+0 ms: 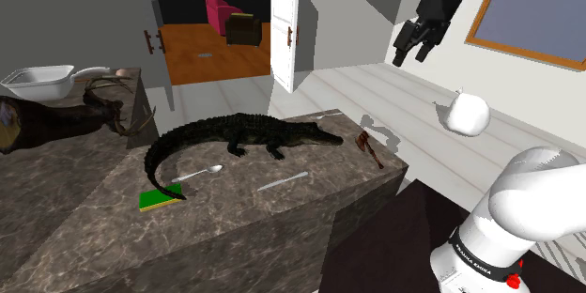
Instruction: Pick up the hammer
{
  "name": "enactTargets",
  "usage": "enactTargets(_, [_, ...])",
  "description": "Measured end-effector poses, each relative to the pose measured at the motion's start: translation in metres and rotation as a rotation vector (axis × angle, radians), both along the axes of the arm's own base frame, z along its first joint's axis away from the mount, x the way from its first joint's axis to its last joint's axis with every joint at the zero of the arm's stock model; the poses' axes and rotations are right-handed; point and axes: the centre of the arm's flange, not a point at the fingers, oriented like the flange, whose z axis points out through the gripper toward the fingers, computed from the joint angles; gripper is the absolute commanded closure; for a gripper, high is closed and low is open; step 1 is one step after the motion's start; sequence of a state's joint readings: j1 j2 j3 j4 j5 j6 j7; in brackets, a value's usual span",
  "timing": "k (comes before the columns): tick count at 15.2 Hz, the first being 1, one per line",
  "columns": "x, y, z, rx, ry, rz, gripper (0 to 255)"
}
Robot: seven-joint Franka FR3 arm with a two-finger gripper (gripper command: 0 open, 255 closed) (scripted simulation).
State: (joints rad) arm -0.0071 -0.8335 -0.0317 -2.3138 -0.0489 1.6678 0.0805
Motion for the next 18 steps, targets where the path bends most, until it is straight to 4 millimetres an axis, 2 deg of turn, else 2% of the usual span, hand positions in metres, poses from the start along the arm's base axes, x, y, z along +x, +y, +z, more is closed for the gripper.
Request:
enactTargets(2, [0.002, -0.004, -0.005, 0.0, 0.001, 0.0, 0])
enactTargets(4, [0.009, -0.013, -0.021, 0.0, 0.002, -0.002, 0])
enactTargets(9, [0.027, -0.042, -0.081, 0.0, 0.007, -0.007, 0])
enactTargets(18, [0.064, -0.096, -0.177, -0.001, 0.012, -0.016, 0])
